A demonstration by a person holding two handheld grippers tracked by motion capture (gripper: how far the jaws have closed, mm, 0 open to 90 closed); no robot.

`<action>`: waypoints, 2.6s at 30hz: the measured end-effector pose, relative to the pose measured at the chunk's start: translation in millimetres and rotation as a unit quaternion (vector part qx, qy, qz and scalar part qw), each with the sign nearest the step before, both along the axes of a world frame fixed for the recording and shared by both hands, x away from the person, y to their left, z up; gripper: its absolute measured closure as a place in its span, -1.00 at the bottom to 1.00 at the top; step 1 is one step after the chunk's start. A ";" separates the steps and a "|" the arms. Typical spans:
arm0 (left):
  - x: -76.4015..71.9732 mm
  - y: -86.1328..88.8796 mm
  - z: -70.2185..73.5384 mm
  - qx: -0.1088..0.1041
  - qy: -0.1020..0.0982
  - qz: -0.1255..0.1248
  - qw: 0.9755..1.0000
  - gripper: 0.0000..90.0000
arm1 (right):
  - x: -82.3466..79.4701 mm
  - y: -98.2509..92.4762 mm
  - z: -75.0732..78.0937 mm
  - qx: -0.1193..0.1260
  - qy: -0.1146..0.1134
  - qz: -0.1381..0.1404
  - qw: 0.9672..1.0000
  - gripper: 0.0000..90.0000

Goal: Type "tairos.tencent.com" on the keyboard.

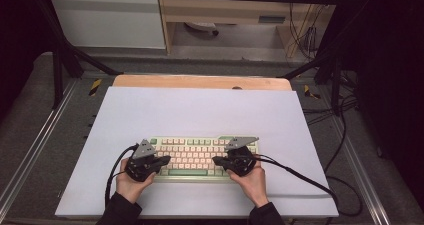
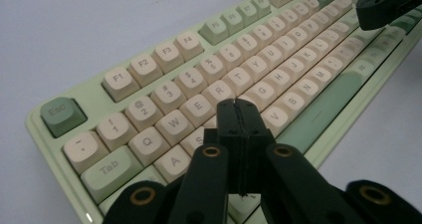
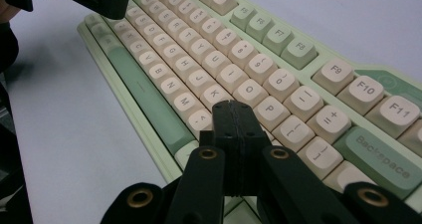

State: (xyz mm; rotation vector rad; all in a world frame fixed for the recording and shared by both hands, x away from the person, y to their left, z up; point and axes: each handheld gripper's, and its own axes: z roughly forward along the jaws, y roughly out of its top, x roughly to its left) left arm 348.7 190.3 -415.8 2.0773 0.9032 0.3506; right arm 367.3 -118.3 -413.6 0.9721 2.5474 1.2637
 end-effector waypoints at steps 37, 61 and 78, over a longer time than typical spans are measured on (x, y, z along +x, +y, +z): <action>2.7 -18.7 -16.4 0.014 0.013 -0.022 1.000 1.00 | -5.8 -21.0 -2.0 0.012 -0.002 -0.015 1.000 1.00; 4.3 -10.2 -4.4 0.004 0.000 -0.011 1.000 1.00 | -5.6 -20.0 -4.2 0.008 0.001 -0.014 1.000 1.00; 23.7 -9.9 -4.5 0.008 0.004 0.013 1.000 1.00 | -5.9 -20.8 -2.9 0.008 0.000 -0.014 1.000 1.00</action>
